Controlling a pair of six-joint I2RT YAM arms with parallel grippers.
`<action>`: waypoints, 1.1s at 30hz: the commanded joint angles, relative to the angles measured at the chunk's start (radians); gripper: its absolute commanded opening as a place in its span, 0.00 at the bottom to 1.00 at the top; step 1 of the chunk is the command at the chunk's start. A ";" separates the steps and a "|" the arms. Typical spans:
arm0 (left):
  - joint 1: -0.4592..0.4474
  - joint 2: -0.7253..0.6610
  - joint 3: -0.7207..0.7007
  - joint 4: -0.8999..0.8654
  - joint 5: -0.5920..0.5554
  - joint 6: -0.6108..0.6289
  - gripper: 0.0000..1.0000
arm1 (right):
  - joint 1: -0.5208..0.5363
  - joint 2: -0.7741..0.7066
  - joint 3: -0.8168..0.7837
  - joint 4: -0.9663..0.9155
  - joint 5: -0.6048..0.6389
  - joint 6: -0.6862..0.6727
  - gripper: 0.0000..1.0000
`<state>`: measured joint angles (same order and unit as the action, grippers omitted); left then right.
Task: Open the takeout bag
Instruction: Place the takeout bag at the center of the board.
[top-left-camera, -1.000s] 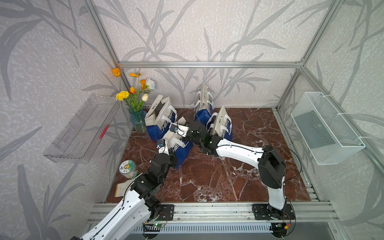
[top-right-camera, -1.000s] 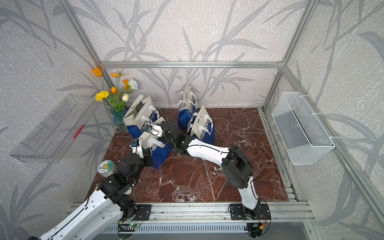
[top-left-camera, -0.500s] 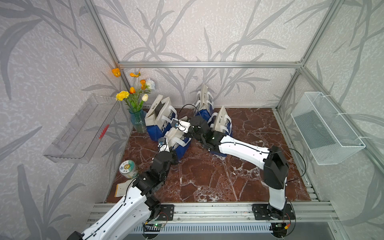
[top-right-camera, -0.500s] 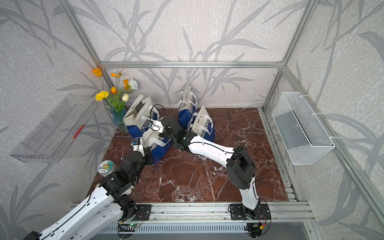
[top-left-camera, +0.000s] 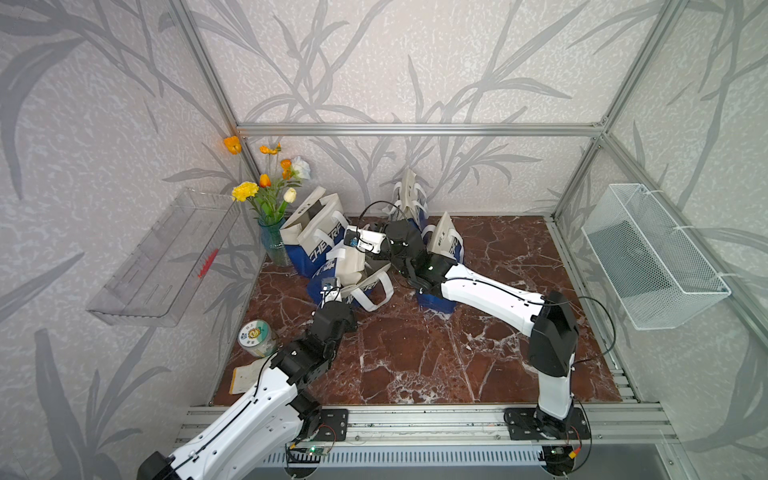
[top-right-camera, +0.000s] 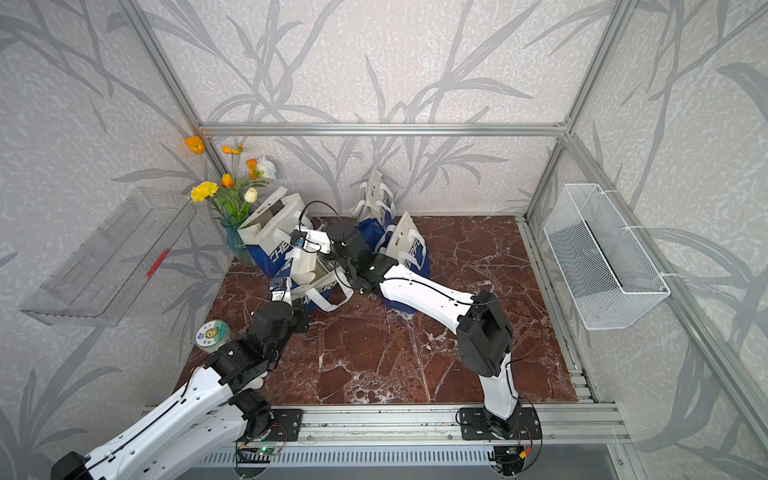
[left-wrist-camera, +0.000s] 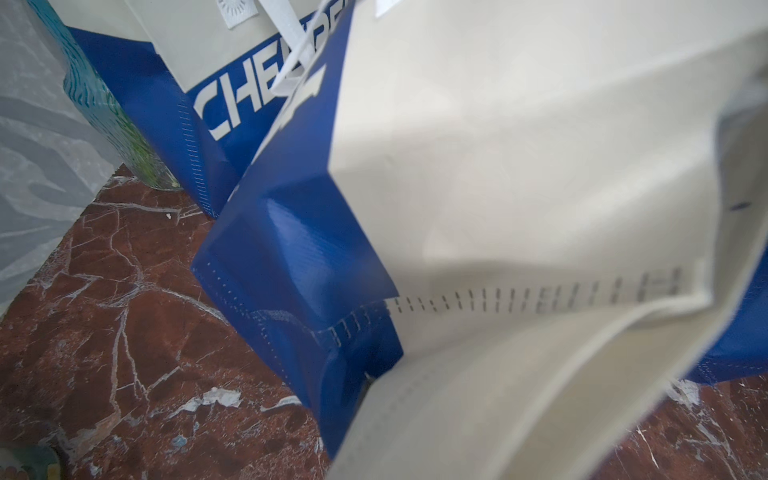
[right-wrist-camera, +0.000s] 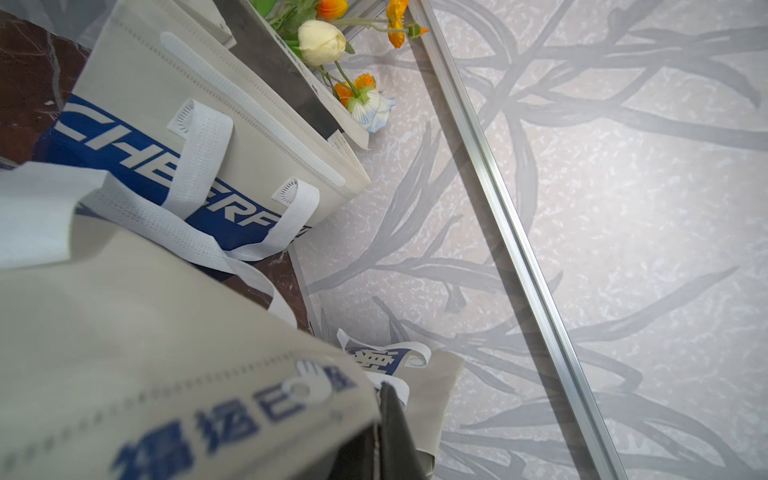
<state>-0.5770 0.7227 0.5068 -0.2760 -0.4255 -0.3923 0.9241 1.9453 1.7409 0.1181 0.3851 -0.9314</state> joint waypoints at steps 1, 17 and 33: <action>0.000 -0.015 -0.002 -0.003 0.006 -0.028 0.00 | -0.006 -0.088 0.041 -0.024 0.017 0.072 0.45; 0.006 0.223 0.095 0.347 0.047 -0.029 0.00 | -0.002 -0.375 -0.290 0.002 0.051 0.316 0.64; 0.127 0.636 0.327 0.495 -0.011 -0.010 0.14 | -0.133 -0.671 -0.613 -0.079 0.054 0.624 0.64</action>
<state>-0.4686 1.3304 0.8017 0.1650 -0.4255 -0.4046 0.8310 1.3514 1.1378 0.0605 0.4484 -0.4301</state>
